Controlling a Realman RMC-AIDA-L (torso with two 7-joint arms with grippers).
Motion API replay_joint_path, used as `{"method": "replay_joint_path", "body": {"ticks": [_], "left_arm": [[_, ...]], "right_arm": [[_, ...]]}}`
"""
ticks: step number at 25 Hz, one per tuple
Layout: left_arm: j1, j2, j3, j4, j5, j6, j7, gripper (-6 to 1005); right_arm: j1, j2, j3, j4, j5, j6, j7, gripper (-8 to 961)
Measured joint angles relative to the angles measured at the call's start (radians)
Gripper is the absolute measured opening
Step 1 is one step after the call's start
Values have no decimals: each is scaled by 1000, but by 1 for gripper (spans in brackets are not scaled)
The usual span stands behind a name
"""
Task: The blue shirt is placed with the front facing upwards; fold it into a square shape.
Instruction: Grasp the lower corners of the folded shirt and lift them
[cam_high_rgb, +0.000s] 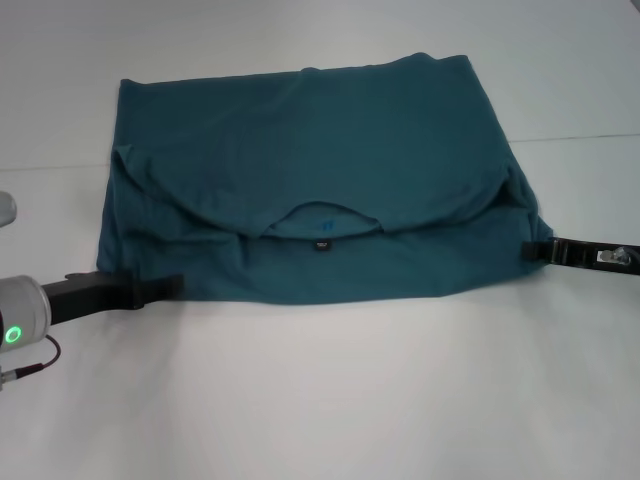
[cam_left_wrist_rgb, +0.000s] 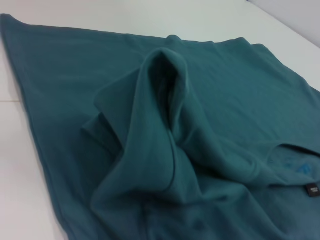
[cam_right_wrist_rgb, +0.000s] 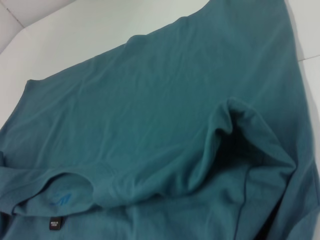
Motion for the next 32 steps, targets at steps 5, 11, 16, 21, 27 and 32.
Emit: {"method": "replay_joint_path", "body": {"ticks": [5,11,16,21,27,32], "left_arm": [[0,1,0,-4,0,-24,2,876],[1,1,0,-5,1,-51,-1,851],[2,2,0,-7,3,-58,-1,716],[6,2,0,-8,3,-70,4,540],[8,0,0,-13,30,-92,4,487],[8,0,0,-13,30,-95,4,466]], "right_arm": [[0,0,-1,0,0,1,0,35],[0,0,1,0,0,2,0,36],[0,0,1,0,0,2,0,36],[0,1,1,0,0,1,0,35],[0,2,1,0,0,1,0,35],[0,3,1,0,0,-2,0,35]]}}
